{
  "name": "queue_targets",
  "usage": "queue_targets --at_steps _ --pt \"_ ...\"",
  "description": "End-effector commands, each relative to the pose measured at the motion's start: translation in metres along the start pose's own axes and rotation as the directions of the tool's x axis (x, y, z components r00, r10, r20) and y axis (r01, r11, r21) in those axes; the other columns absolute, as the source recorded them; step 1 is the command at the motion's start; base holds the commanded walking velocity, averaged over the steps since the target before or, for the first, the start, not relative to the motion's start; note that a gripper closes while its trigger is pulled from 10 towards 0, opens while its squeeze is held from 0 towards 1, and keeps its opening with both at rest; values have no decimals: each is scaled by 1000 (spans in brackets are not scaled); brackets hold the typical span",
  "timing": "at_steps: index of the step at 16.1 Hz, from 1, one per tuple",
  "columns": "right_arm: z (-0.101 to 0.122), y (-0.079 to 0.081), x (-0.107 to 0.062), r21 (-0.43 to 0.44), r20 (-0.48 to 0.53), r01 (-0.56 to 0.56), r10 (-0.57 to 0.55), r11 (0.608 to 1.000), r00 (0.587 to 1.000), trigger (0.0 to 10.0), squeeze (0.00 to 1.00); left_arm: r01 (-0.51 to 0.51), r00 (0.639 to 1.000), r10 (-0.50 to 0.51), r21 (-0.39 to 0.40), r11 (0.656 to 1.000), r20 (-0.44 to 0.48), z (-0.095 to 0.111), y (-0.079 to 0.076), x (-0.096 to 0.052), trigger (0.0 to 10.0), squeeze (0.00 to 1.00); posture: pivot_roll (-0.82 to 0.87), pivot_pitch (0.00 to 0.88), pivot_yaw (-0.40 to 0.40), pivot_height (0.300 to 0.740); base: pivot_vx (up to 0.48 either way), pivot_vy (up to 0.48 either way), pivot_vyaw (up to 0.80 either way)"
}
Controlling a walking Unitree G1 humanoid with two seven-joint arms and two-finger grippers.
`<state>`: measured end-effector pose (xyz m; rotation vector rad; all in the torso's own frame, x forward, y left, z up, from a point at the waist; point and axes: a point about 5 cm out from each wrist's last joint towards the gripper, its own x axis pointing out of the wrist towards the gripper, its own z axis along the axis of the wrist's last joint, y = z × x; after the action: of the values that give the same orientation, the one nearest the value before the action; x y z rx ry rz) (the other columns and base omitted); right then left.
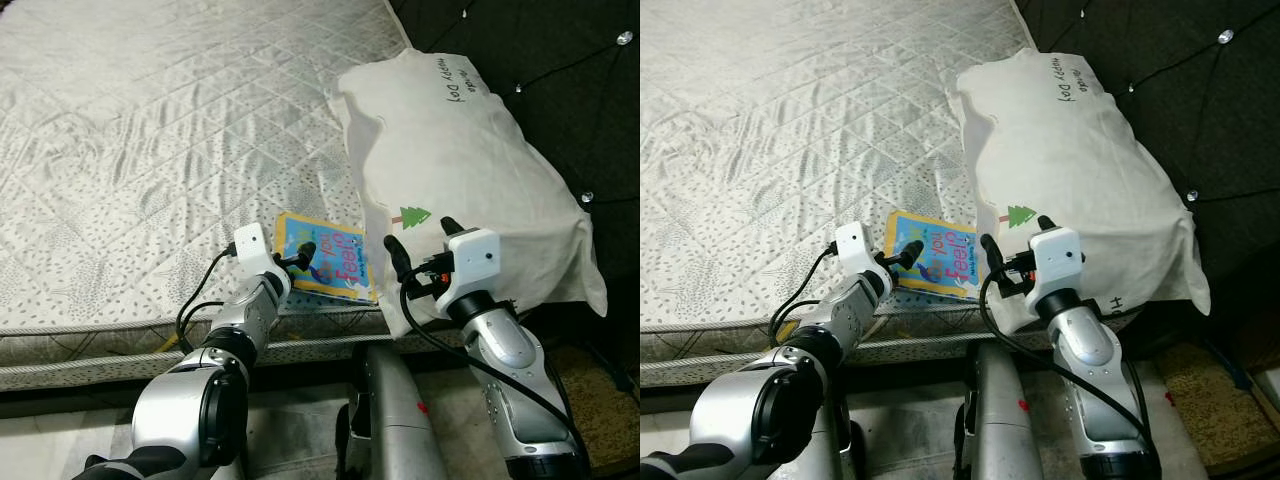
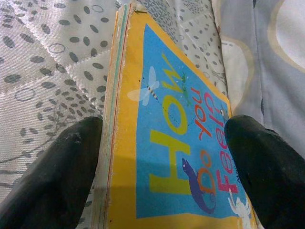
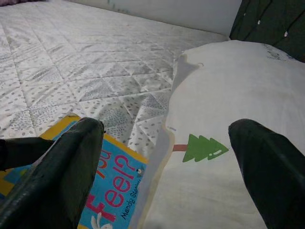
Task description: Clean up the room
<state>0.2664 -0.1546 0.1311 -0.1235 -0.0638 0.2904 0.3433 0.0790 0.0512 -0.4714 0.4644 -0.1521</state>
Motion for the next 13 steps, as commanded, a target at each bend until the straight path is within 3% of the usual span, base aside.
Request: queue_targets --at_steps 1,2,5,6,7,8,9,10,13 --pt "-1 -1 1 -5 -4 4 -4 1000 1000 10000 0 9 1000 -9 39 999 13 5 -5 1 10000 1000 -90 84 -37 559 0 0 0" --pt "-1 1 5 -3 2 1 -1 1000 1000 10000 0 19 1000 -20 111 994 7 7 -11 2 10000 1000 -82 74 -36 559 0 0 0" --pt "-2 1 9 -3 5 -2 2 1000 1000 10000 0 20 1000 -18 187 982 -12 8 -11 2 10000 969 -77 64 -31 559 0 0 0" --pt "-2 0 10 -3 8 -1 1 1000 1000 10000 0 7 1000 -7 196 980 -5 11 -8 2 10000 812 -74 62 -30 559 0 0 0" --pt "-3 0 11 -4 9 0 0 1000 1000 10000 0 -19 1000 16 210 977 15 16 -1 1 10000 749 -71 59 -27 559 0 0 0" --pt "-3 0 11 -4 9 0 0 1000 1000 10000 0 -31 999 26 214 976 26 19 2 0 10000 565 -64 55 -23 559 0 0 0" --pt "-4 0 12 -3 9 1 -1 1000 1000 10000 0 -42 999 34 208 977 42 24 8 -2 10000 216 -61 53 -23 559 0 0 0" --pt "-5 0 15 -1 11 1 -1 1000 1000 10000 0 -34 996 18 195 980 84 33 15 -7 10000 122 -42 42 -23 559 0 0 0" --pt "-4 -2 22 1 26 5 -5 1000 1000 10000 0 -43 974 8 150 988 227 56 35 -25 10000 106 -11 19 -23 559 0 0 0"
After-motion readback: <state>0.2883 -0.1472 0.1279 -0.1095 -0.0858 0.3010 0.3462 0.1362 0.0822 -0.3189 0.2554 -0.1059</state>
